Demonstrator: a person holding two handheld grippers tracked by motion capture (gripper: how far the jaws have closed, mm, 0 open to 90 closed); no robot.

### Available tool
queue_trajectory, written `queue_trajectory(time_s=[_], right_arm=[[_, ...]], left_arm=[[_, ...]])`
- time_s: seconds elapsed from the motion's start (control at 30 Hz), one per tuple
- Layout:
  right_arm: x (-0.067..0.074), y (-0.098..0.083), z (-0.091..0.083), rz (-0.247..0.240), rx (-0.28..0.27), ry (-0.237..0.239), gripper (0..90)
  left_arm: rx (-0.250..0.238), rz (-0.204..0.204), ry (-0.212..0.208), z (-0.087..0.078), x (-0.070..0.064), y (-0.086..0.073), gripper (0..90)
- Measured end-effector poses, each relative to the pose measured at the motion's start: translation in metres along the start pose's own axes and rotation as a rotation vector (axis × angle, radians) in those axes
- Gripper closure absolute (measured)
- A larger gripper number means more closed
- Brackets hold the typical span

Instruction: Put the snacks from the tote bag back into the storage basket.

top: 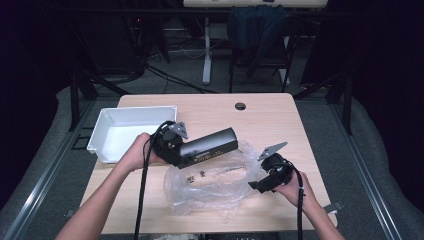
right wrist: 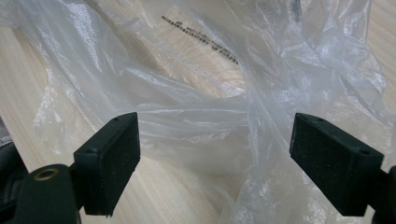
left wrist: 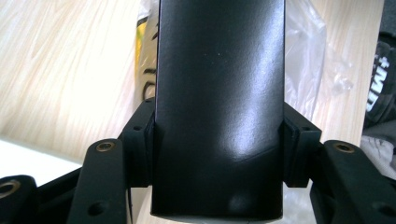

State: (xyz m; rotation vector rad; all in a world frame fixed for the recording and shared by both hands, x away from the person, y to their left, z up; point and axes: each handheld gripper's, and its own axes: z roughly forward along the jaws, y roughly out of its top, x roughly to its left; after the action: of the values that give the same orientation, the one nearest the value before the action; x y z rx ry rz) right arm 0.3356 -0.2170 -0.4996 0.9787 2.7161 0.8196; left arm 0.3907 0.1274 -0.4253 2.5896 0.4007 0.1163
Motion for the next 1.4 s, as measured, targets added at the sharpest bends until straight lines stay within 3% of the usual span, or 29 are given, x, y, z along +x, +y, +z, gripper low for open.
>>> queue_trajectory(time_s=[0.67, 1.17, 1.4], right_arm=[[0.002, 0.000, 0.001, -0.004, -0.001, -0.009, 11.1], [0.003, 0.001, 0.001, -0.006, 0.002, -0.016, 9.2], [0.002, 0.001, 0.001, -0.006, 0.002, -0.017, 8.7]], left_arm=[[0.010, -0.019, 0.058, -0.040, 0.018, -0.029, 42.8], [-0.017, -0.097, 0.112, -0.072, 0.040, -0.068, 42.8], [-0.001, -0.143, 0.127, -0.079, 0.049, -0.085, 42.8]])
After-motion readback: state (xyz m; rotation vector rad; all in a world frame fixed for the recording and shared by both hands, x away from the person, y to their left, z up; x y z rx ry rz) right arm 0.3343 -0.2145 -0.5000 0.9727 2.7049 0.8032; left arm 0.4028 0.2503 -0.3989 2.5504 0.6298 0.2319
